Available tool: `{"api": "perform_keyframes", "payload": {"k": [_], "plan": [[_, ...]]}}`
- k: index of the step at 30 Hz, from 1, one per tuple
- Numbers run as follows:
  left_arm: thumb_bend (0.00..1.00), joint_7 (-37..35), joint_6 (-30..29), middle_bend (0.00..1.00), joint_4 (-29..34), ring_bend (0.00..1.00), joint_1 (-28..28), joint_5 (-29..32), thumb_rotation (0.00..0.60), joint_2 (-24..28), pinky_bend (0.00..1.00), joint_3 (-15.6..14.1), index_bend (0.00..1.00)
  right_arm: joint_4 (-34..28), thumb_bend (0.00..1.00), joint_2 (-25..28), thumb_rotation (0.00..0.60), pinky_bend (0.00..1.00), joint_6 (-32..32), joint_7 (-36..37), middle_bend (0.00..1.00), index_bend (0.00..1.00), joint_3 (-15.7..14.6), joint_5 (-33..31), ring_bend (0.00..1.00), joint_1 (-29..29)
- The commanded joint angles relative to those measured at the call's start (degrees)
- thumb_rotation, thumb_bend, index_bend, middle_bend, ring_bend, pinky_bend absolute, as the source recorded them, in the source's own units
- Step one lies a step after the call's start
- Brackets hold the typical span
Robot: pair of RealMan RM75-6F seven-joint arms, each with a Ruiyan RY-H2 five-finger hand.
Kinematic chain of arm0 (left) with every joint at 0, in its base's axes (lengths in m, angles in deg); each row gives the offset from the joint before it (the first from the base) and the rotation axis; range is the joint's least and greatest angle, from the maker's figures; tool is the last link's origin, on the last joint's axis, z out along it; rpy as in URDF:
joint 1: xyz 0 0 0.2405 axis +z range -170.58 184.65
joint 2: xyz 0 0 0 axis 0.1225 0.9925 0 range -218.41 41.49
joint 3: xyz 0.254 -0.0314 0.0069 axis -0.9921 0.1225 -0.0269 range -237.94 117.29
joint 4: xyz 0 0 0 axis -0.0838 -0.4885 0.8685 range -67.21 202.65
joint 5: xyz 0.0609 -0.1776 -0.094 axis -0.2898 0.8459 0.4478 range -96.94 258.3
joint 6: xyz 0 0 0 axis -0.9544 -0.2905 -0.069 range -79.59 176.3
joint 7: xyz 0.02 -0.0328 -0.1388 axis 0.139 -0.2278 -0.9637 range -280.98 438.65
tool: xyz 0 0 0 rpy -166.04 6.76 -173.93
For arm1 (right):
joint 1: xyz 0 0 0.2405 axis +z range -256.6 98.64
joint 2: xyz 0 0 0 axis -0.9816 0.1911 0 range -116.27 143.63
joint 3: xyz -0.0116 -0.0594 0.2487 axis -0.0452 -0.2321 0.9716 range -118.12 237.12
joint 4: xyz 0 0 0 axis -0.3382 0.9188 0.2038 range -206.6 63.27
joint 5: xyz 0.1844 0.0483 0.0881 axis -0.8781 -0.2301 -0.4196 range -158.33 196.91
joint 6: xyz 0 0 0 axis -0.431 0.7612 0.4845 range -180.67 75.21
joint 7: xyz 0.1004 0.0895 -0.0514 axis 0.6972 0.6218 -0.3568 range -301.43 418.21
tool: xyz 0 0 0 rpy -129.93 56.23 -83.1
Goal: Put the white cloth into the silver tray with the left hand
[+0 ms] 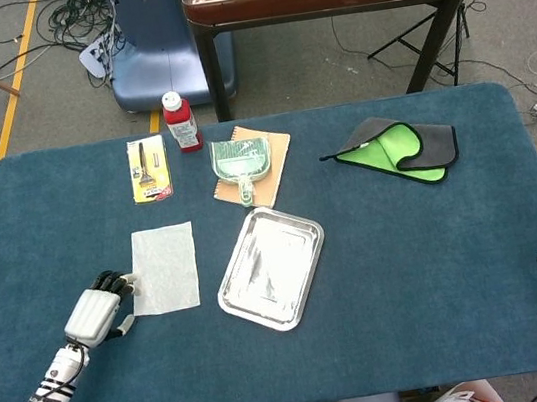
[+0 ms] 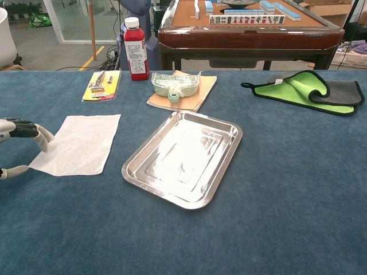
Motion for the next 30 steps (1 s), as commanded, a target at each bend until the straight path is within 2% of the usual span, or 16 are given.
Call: {"api": "perform_keyframes", "payload": {"k": [1, 11, 22, 30], "plan": [[0.32, -0.86, -0.73, 0.22, -1.4, 0.13, -0.34, -0.24, 0.6, -1.21, 0.1, -0.23, 0.37, -0.13, 0.02, 0.07, 0.6, 0.05, 0.12, -0.08, 0.1, 0.07, 0.08, 0.06, 0.0, -0.17], [0.29, -2.22, -0.65, 0.22, -4.02, 0.13, -1.01, 0.48, 0.6, -3.52, 0.1, -0.55, 0.43, -0.44, 0.02, 0.28, 0.6, 0.05, 0.74, -0.2, 0.1, 0.07, 0.29, 0.41, 0.0, -1.02], [0.28, -5.38, -0.4, 0.22, -5.16, 0.14, -2.06, 0.71, 0.6, -4.67, 0.1, -0.98, 0.56, 0.22, 0.02, -0.01, 0.6, 0.05, 0.75, 0.85, 0.1, 0.07, 0.37, 0.22, 0.0, -1.78], [0.38, -6.94, -0.42, 0.22, -5.68, 0.14, -2.38, 0.93, 0.6, -4.48, 0.1, -1.32, 0.6, 0.42, 0.02, -0.14, 0.6, 0.05, 0.59, 1.18, 0.1, 0.07, 0.64, 0.38, 0.0, -1.84]]}}
